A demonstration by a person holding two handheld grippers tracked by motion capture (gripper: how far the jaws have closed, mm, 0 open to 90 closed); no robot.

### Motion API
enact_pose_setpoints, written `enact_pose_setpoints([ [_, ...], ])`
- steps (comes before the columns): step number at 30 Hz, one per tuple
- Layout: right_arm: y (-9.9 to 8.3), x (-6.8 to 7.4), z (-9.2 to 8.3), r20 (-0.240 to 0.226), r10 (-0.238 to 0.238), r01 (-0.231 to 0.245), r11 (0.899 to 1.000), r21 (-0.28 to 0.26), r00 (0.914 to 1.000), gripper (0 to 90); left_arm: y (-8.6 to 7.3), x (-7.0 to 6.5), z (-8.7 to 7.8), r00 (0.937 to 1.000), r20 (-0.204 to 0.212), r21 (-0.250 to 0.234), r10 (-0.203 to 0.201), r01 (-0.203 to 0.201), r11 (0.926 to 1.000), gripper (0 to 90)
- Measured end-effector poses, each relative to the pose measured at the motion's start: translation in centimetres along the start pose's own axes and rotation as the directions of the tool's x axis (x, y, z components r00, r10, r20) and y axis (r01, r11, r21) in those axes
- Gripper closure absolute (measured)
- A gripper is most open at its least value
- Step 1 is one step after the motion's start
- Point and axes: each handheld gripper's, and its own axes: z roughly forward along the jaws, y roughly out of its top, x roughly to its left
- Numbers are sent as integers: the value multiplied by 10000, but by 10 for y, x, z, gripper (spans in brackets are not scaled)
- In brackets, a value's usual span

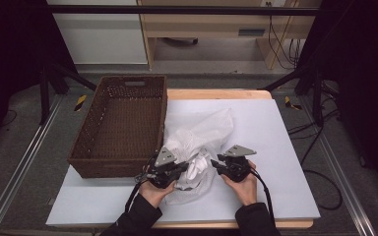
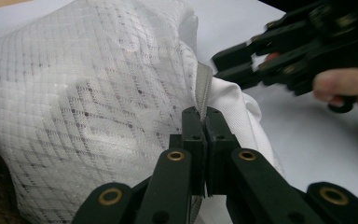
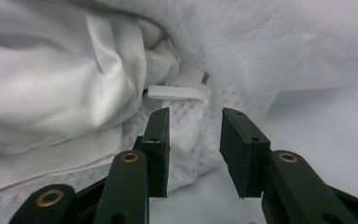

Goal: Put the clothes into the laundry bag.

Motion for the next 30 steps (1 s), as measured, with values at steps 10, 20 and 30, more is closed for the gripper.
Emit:
enact_pose_setpoints([
  [10, -1, 0, -44, 495, -129, 127, 9999, 43, 9987, 893, 0, 1, 4, 9999, -55, -73, -111, 110, 9999, 887],
  [20, -52, -16, -76, 672, 258, -344, 9909, 1298, 9974, 884, 1, -5, 18, 9999, -95, -24, 54, -54, 10000, 885],
  [30, -5, 30, -78, -916, -651, 510, 9876, -1481, 9937, 524, 2, -4, 15, 10000, -79, -26, 19, -19, 10000, 886],
])
